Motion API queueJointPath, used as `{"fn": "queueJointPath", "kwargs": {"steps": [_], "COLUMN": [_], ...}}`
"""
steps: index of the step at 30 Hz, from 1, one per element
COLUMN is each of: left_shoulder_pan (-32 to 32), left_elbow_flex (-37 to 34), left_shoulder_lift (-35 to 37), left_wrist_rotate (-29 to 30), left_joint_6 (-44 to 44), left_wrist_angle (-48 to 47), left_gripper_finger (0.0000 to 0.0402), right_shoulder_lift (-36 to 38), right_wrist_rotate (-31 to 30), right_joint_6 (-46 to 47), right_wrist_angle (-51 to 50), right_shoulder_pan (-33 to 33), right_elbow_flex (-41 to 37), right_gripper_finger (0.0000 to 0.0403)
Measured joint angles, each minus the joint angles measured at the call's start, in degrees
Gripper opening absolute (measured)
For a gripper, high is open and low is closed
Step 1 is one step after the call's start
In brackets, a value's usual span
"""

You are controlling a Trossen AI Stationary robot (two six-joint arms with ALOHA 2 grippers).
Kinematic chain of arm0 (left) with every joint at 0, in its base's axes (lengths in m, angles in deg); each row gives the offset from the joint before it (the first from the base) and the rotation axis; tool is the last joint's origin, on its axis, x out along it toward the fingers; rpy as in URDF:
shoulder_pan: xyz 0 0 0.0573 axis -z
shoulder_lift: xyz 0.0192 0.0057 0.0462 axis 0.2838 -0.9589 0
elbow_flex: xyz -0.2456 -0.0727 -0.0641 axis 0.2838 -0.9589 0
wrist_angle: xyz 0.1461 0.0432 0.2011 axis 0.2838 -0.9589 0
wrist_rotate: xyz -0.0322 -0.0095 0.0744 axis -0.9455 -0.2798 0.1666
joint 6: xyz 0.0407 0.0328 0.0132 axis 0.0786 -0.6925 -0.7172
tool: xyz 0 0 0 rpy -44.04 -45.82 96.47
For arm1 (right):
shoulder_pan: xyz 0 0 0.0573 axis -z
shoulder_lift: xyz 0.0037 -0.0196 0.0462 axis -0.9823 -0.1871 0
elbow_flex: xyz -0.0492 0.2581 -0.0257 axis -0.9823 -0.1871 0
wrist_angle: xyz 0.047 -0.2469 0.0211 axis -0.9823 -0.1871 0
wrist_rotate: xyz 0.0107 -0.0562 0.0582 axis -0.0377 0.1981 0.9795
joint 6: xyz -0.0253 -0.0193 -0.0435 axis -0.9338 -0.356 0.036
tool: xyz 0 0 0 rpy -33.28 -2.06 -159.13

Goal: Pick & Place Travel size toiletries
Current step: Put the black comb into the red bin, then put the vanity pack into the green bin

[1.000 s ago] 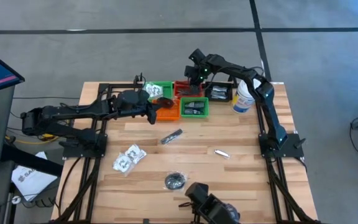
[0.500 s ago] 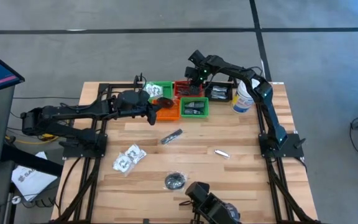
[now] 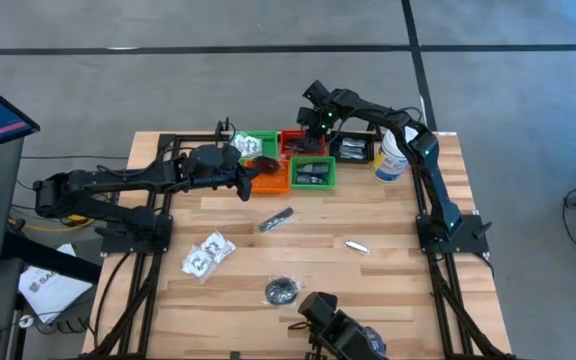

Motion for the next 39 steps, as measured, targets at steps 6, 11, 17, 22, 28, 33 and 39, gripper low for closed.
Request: {"fn": "queueJointPath", "kwargs": {"steps": [6,11,17,22,28,33,39], "left_shoulder_pan": [0.0,0.0,0.0,0.01,0.02,0.1,1.52], "left_elbow_flex": [0.0,0.0,-0.02,-0.02,-0.02,-0.02,-0.02], "left_shoulder_lift": [0.0,0.0,0.0,0.0,0.0,0.0,0.0], "left_wrist_rotate": [0.02,0.07,0.09,0.09,0.09,0.07,0.06], "left_joint_6": [-0.04,-0.04,-0.04,0.02,0.11,1.11,1.53], "left_wrist_angle": [0.0,0.0,0.02,0.02,0.02,0.03,0.02], "left_gripper_finger": [0.0001,0.0001,0.0001,0.0001,0.0001,0.0001,0.0001], "right_shoulder_lift": [0.12,0.25,0.35,0.35,0.4,0.84,1.33], "right_wrist_rotate": [0.0,-0.02,0.22,0.5,0.66,0.71,0.9], "right_joint_6": [0.61,0.61,1.49,2.85,4.48,4.52,4.54], "right_wrist_angle": [-0.25,-2.34,-3.48,-4.24,-5.37,-7.07,-9.46], "right_shoulder_pan": [-0.02,-0.09,-0.39,-1.4,-3.66,-5.91,-9.05], "right_elbow_flex": [0.0,2.46,7.97,13.35,18.33,19.37,19.41], "right_gripper_finger": [0.0088,0.0095,0.0102,0.0103,0.0103,0.0103,0.0103]}}
